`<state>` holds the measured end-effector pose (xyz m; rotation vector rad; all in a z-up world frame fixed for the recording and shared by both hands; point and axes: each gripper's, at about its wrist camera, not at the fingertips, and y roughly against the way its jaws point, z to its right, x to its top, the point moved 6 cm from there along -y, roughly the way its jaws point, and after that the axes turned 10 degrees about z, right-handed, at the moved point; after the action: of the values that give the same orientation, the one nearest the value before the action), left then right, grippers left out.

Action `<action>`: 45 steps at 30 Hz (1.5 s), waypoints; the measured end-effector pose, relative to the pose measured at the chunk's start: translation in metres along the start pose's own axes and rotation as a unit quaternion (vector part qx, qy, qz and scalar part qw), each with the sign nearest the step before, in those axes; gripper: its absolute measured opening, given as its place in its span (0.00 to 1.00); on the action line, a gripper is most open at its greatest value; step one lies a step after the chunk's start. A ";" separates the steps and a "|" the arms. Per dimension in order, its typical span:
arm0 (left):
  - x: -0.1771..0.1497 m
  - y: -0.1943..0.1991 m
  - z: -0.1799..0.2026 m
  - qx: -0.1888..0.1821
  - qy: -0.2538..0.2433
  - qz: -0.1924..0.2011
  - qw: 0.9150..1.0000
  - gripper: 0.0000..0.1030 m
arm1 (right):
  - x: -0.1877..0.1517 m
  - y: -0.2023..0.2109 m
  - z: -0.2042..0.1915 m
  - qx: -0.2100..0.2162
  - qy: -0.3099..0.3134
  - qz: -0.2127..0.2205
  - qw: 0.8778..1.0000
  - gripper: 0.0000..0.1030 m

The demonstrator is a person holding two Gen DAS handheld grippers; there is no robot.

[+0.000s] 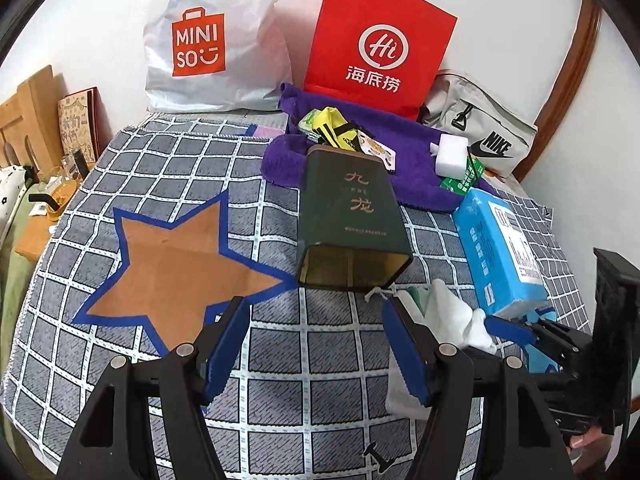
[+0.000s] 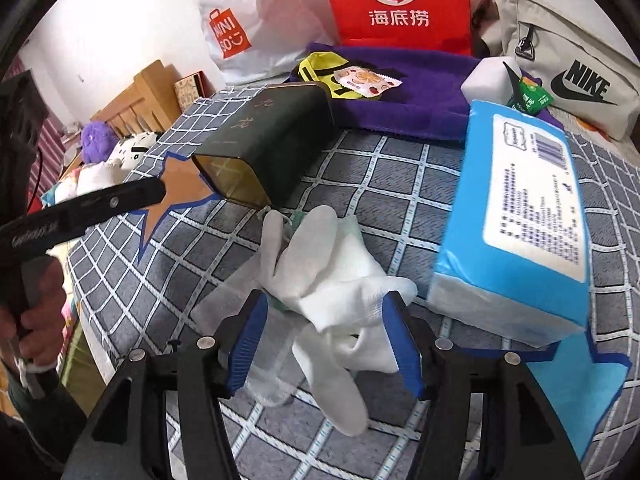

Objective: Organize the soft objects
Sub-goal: 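Close the right tool on the white cotton gloves, then lift the gloves with the right tool while the left tool moves over the white mesh bag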

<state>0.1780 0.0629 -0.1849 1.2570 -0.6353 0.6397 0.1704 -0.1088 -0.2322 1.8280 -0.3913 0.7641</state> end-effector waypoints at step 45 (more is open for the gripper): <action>-0.051 -0.003 0.067 0.004 -0.055 -0.051 0.997 0.65 | -0.052 0.096 0.072 -0.039 0.002 0.047 0.998 0.17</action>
<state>0.1408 -0.0079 -0.2123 1.3300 -0.6554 0.4919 0.0982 -0.2167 -0.2149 1.7448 -0.5014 0.8065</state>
